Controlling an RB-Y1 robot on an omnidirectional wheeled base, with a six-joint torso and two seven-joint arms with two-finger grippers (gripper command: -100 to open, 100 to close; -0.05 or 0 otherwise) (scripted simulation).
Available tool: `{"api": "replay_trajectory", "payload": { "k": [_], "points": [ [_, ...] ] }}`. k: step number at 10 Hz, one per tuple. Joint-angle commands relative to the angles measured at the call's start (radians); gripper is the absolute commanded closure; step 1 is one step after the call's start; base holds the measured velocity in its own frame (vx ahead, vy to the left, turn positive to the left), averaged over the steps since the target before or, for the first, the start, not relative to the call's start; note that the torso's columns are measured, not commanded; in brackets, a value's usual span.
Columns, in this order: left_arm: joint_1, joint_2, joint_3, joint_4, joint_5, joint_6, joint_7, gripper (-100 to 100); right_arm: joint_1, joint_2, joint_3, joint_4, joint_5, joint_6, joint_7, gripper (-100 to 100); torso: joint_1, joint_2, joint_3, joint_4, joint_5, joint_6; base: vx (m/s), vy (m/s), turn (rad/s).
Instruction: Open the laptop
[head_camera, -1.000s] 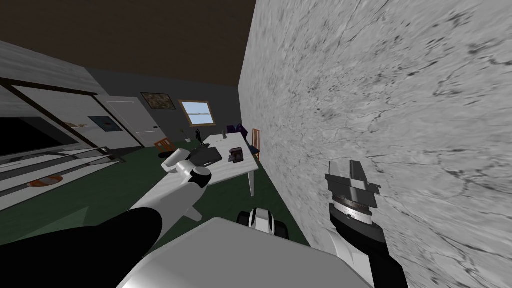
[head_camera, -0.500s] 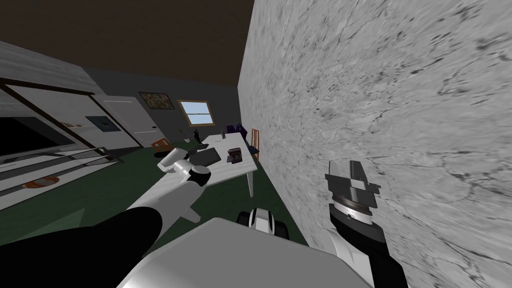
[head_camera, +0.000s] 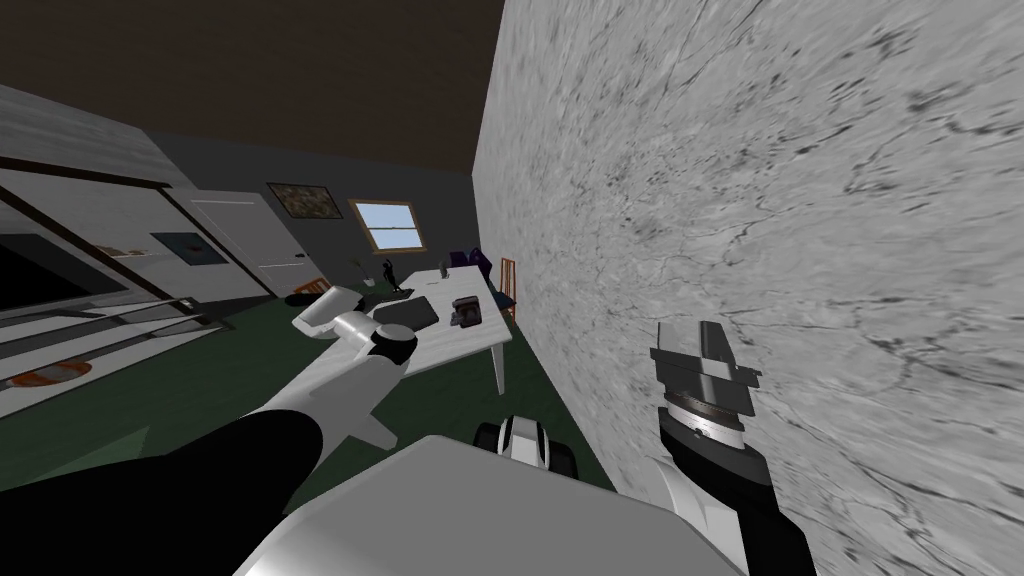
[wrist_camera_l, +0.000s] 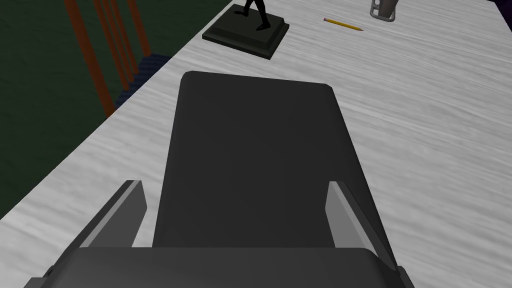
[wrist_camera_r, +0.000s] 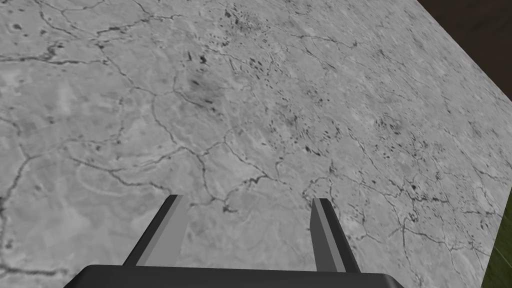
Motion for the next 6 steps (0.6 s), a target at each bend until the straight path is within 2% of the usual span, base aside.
{"api": "replay_trajectory", "payload": {
  "k": [1, 6],
  "points": [
    [-0.001, 0.002, 0.0, 0.0, -0.001, 0.004, 0.001, 0, 0.0, 0.0, 0.0, 0.0, 0.0, 0.0, 0.0, 0, 0.001, 0.0, 0.0, 0.0, 0.0, 0.0, 0.0, 0.0, 0.0],
    [-0.001, 0.001, 0.0, 0.0, -0.001, 0.003, 0.001, 0, 0.0, 0.0, 0.0, 0.0, 0.0, 0.0, 0.0, 0, 0.0, 0.0, 0.0, 0.0, 0.0, 0.0, 0.0, 0.0, 0.0]
  ]
}}
